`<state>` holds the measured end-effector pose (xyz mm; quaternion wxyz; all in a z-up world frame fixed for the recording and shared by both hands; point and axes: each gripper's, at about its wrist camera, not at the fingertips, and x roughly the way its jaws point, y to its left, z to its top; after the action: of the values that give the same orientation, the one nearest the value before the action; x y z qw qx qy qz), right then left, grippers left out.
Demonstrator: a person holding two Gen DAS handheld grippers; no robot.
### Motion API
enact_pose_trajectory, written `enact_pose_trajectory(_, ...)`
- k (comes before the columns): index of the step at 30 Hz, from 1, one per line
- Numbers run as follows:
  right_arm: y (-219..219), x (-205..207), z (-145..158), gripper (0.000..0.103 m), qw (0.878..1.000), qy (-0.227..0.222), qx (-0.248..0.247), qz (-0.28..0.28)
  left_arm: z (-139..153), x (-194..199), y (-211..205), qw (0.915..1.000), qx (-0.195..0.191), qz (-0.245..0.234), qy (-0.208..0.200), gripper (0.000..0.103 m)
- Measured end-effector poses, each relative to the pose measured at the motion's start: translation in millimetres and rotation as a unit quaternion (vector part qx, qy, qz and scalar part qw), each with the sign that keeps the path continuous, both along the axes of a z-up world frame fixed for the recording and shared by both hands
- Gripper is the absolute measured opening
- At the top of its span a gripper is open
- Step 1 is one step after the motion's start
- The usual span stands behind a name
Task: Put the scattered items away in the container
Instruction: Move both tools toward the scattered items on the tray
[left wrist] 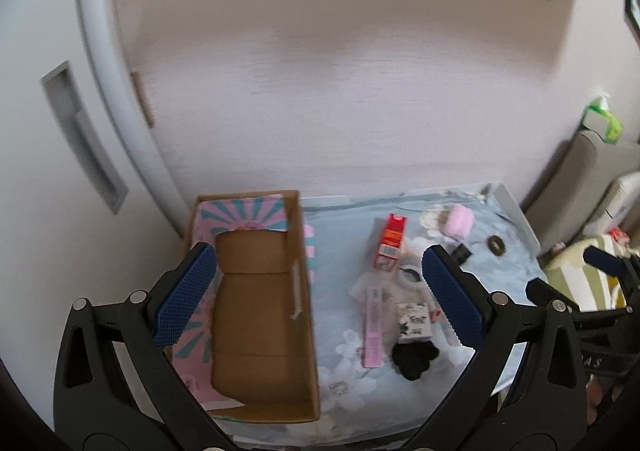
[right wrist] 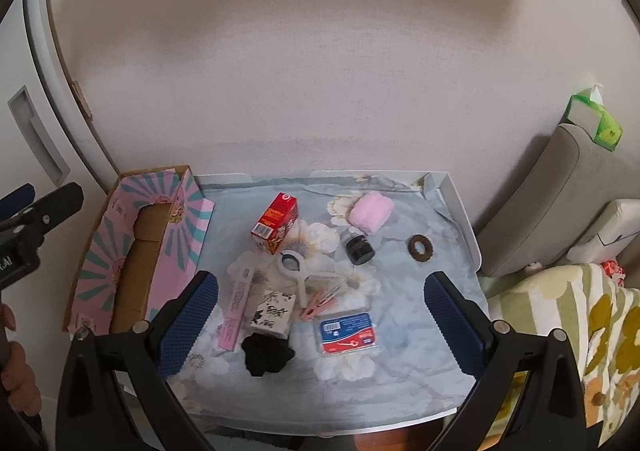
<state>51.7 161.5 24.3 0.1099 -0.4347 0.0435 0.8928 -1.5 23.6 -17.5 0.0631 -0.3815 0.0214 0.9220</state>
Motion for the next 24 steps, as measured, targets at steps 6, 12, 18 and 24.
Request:
enact_pose_trajectory(6,30.0,13.4,-10.5,0.102,1.0,-0.006,-0.001,-0.007,-13.7,-4.0,27.7,0.9993,-0.019,-0.028,-0.016,0.102)
enact_pose_trajectory(12,60.6,25.7,-25.8,0.102,0.999,-0.023,-0.009,-0.022,-39.6,-11.3,49.3,0.9968,-0.005,-0.056,-0.057,0.102)
enact_pose_trajectory(18,77.1,30.4,-47.1,0.102,0.999,-0.034,-0.025,-0.005,-82.0,-7.7,71.3,0.9926,-0.015,-0.076,-0.093,0.102)
enact_pose_trajectory(24,69.6,29.2,-86.0,0.102,0.997,-0.059,-0.024,0.05,-134.1,-7.5,91.2,0.9862,-0.032,-0.09,-0.135,0.102)
